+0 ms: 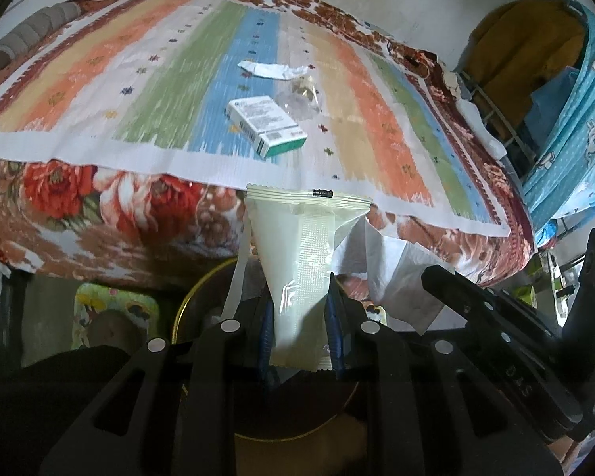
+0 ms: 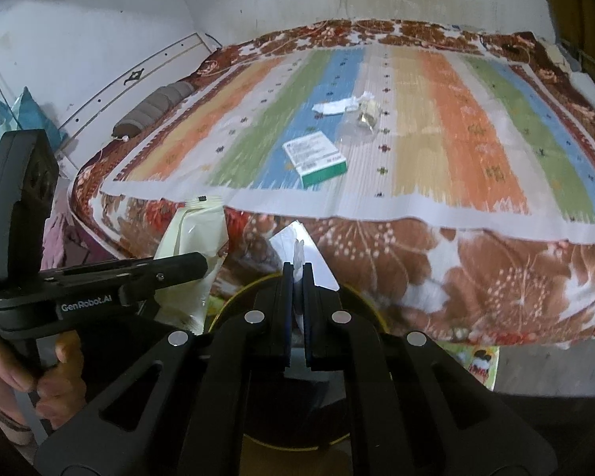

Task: Collect trash
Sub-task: 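Lower both held items over the bin and open both grippers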

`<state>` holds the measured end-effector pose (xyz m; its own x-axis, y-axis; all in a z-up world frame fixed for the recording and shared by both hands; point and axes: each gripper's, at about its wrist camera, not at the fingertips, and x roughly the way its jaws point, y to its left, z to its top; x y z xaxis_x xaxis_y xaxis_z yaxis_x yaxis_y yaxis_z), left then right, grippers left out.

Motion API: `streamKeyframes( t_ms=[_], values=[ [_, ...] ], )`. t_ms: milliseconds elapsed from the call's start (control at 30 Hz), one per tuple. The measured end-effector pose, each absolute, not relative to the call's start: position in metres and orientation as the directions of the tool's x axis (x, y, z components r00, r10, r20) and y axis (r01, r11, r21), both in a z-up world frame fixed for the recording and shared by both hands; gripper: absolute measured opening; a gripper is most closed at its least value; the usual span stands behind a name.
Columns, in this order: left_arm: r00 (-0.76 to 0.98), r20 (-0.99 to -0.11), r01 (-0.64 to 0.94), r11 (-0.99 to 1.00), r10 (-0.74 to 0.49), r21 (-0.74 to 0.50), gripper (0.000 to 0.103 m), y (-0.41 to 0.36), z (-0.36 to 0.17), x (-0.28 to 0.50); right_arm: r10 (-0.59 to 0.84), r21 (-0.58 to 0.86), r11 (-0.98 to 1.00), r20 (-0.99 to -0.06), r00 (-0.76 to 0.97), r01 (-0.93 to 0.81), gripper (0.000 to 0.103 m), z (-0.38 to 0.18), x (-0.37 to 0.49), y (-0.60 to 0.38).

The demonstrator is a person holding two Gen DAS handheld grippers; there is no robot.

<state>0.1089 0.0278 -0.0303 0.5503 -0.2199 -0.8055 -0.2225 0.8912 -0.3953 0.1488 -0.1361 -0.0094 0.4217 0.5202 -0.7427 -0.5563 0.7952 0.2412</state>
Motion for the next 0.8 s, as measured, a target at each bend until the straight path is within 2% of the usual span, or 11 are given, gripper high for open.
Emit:
streamKeyframes(
  t_ms=[300, 533, 700, 767, 800],
  values=[
    [0.536, -0.820, -0.254, 0.889, -0.199, -0.382, 0.021, 0.022, -0.044, 0.098, 0.516, 0.264, 0.797, -0.765, 0.385, -0.543, 0.003, -0.024, 0.137, -0.139],
    [0.481, -0.852, -0.288, 0.880, -0.207, -0.377, 0.023, 0.023, -0.063, 0.101, 0.459, 0.267, 0.827, -0.829, 0.320, -0.495, 0.003, -0.049, 0.141, -0.136],
    [0.443, -0.871, -0.347, 0.856, -0.211, -0.384, 0.042, 0.030, -0.077, 0.103, 0.429, 0.277, 0.848, -0.860, 0.277, -0.452, 0.006, -0.063, 0.146, -0.137],
    [0.446, -0.869, -0.360, 0.845, -0.216, -0.395, 0.060, 0.033, -0.079, 0.104, 0.426, 0.287, 0.852, -0.865, 0.263, -0.438, 0.027, -0.066, 0.149, -0.138],
    [0.451, -0.865, -0.365, 0.840, -0.219, -0.402, 0.063, 0.034, -0.078, 0.103, 0.427, 0.289, 0.853, -0.865, 0.263, -0.434, 0.027, -0.066, 0.149, -0.139]
  ],
)
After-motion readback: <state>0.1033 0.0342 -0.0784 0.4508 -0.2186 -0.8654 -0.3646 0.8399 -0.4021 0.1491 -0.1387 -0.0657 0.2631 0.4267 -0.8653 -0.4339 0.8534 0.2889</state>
